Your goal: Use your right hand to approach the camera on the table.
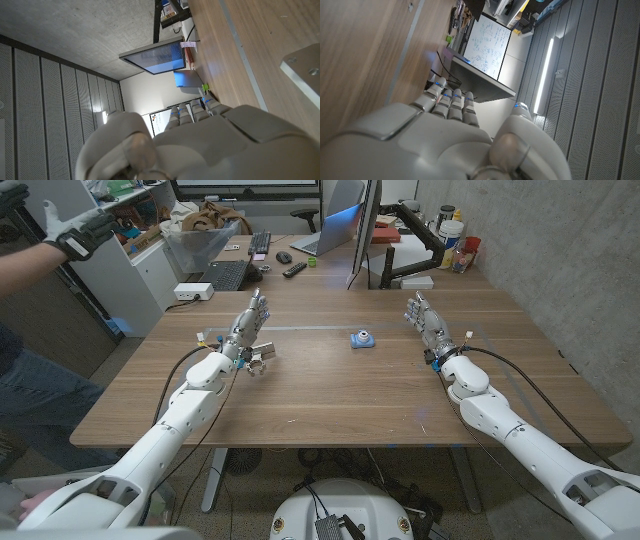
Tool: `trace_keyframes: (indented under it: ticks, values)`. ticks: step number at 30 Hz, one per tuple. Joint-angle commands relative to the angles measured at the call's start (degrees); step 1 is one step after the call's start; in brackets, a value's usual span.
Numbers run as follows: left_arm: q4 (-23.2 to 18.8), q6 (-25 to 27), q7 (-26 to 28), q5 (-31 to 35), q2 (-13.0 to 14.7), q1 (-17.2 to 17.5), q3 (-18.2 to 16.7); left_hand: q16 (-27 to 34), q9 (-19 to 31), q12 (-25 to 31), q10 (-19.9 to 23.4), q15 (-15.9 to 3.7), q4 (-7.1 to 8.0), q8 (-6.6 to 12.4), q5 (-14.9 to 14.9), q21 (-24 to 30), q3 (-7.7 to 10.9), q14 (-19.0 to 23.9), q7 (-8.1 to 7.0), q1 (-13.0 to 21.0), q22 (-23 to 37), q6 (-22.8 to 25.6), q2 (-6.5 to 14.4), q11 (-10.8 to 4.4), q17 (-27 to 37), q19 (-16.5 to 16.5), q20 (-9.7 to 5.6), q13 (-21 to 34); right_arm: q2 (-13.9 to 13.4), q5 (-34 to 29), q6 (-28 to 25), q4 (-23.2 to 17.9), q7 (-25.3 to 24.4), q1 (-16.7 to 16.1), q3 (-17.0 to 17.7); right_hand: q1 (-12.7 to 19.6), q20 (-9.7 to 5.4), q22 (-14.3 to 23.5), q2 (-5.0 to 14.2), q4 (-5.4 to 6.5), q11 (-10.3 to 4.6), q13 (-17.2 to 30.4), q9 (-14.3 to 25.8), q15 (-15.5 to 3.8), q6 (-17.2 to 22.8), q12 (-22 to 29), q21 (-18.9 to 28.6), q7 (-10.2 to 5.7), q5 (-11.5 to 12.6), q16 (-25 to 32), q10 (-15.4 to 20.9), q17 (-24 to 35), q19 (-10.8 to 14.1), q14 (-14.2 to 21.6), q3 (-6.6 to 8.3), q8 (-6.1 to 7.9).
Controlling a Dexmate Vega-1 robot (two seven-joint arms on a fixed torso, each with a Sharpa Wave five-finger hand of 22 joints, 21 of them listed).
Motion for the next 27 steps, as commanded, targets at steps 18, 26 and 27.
trace_keyframes:
  ticks: [18,26,27]
  values:
    - [-0.4,1.4,-0.8,0.1,0.0,-2.2,0.4,0.4,0.1,0.2,0.2,-0.11,-0.02,0.13,0.0,0.2,-0.28,-0.6,-0.24,0.6,0.1,0.0,0.2,-0.22,0.1,-0.5,-0.66,0.3,-4.2,-3.4,-1.5,-5.2,-3.1,-1.5,0.6,0.7,-1.03,0.3,0.28,-0.35,-0.78,0.2,0.1,-0.33,0.2,0.5,0.4,0.2,0.3,0.4,0.8,0.2,0.4,0.6,0.41,0.18]
    - [-1.4,1.3,-0.6,0.1,0.5,-1.5,0.2,0.4,0.1,0.2,0.2,-0.15,-0.02,0.14,0.0,0.2,-0.27,-0.6,-0.26,0.7,0.1,0.1,0.2,-0.34,0.1,-0.7,-0.61,0.3,-3.2,-5.2,-0.5,-4.0,-2.3,-0.4,-0.7,0.7,-1.03,0.3,0.33,-0.39,-0.77,0.3,0.1,-0.38,0.2,0.6,0.4,-0.01,0.3,0.4,1.1,0.2,0.4,0.7,0.43,0.14]
    - [-1.6,1.4,-0.5,0.1,0.6,-1.5,0.1,0.4,0.1,0.2,0.2,-0.14,-0.02,0.13,0.0,0.2,-0.27,-0.6,-0.26,0.7,0.1,0.1,0.2,-0.29,0.1,-0.7,-0.59,0.3,-2.9,-5.7,-0.4,-3.9,-2.8,-0.3,-0.9,0.7,-1.03,0.3,0.34,-0.39,-0.81,0.3,0.1,-0.4,0.2,0.6,0.4,-0.04,0.3,0.4,1.1,0.2,0.4,0.7,0.44,0.13]
